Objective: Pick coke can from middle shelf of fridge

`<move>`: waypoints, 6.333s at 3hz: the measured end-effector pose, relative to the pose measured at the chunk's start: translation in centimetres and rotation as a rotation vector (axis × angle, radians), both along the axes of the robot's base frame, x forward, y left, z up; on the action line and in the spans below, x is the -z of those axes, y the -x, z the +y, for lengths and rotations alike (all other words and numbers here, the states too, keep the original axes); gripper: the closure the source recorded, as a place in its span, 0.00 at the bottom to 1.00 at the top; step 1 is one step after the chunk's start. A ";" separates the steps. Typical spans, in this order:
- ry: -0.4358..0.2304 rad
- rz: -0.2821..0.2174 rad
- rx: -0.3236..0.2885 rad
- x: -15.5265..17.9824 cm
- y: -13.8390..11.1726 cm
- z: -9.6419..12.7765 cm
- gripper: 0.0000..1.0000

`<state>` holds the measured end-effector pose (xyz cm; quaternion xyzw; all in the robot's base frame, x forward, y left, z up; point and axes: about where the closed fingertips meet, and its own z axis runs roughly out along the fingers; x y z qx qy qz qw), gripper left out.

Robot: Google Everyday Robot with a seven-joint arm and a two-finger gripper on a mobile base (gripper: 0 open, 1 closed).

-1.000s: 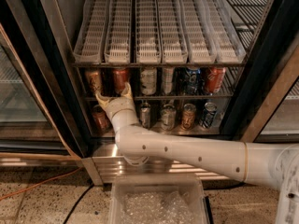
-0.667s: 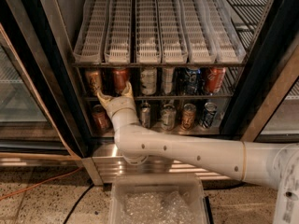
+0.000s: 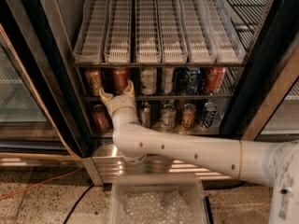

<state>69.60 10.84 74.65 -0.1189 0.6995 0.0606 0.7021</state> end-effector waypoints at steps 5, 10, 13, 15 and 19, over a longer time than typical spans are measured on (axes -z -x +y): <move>-0.010 0.004 0.071 0.4 -5.7 -1.3 0.28; -0.015 -0.008 0.064 -0.2 -5.2 -1.4 1.00; -0.051 -0.048 0.028 -2.7 -2.6 -1.7 1.00; -0.070 0.001 -0.058 -3.4 0.7 -2.2 1.00; -0.051 0.203 -0.338 -2.9 7.8 -7.3 1.00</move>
Offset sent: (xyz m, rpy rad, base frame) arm 0.0219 -0.0127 0.0004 0.0117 -0.0044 -0.0520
